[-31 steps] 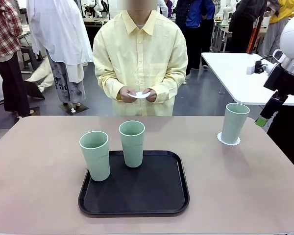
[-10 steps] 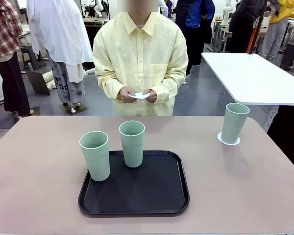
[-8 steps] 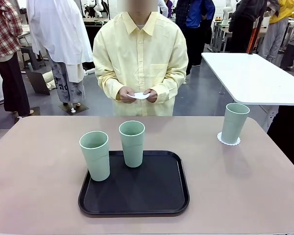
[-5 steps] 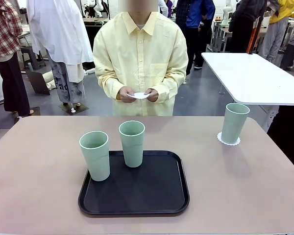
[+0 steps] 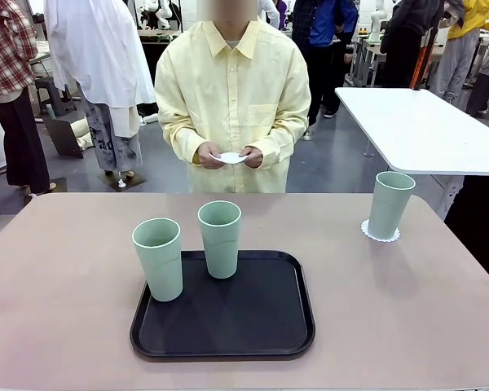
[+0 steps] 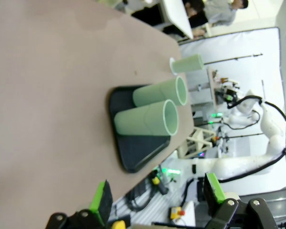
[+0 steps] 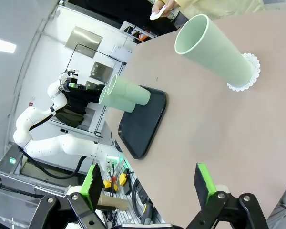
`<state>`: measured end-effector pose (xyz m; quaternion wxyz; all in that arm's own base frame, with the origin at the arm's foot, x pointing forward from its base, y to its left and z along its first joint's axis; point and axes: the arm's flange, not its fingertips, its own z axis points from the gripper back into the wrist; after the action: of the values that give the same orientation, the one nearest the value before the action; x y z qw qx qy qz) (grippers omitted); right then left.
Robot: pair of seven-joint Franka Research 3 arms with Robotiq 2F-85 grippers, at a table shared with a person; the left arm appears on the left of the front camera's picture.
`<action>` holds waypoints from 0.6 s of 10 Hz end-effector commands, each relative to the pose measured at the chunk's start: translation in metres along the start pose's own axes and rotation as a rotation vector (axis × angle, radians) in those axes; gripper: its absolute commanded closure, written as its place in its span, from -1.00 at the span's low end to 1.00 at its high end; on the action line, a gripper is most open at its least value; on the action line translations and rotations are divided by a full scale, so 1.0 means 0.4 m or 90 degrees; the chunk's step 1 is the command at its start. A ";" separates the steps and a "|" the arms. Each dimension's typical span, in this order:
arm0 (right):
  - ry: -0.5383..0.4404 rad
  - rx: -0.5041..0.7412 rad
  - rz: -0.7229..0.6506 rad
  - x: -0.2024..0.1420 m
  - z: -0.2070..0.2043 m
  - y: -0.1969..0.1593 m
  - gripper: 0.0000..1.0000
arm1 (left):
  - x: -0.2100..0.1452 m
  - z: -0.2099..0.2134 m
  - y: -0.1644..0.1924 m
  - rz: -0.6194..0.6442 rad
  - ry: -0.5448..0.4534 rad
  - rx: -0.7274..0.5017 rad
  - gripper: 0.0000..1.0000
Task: Place coasters on the table and set cups on them.
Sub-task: Take one Reusable plastic cup from the Flat Tray and place it on a coaster set by the human.
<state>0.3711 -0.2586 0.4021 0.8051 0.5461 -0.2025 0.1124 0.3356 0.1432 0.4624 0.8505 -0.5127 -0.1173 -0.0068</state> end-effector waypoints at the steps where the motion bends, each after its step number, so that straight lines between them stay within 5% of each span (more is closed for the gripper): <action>1: -0.002 -0.003 0.002 -0.005 0.001 0.012 -1.00 | 0.001 0.003 0.000 -0.011 -0.006 -0.012 -1.00; 6: -0.002 -0.003 0.002 -0.005 0.001 0.012 -1.00 | 0.001 0.003 0.000 -0.011 -0.006 -0.012 -1.00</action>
<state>0.3706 -0.2586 0.4043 0.8052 0.5450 -0.2043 0.1136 0.3356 0.1432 0.4624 0.8505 -0.5127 -0.1173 -0.0068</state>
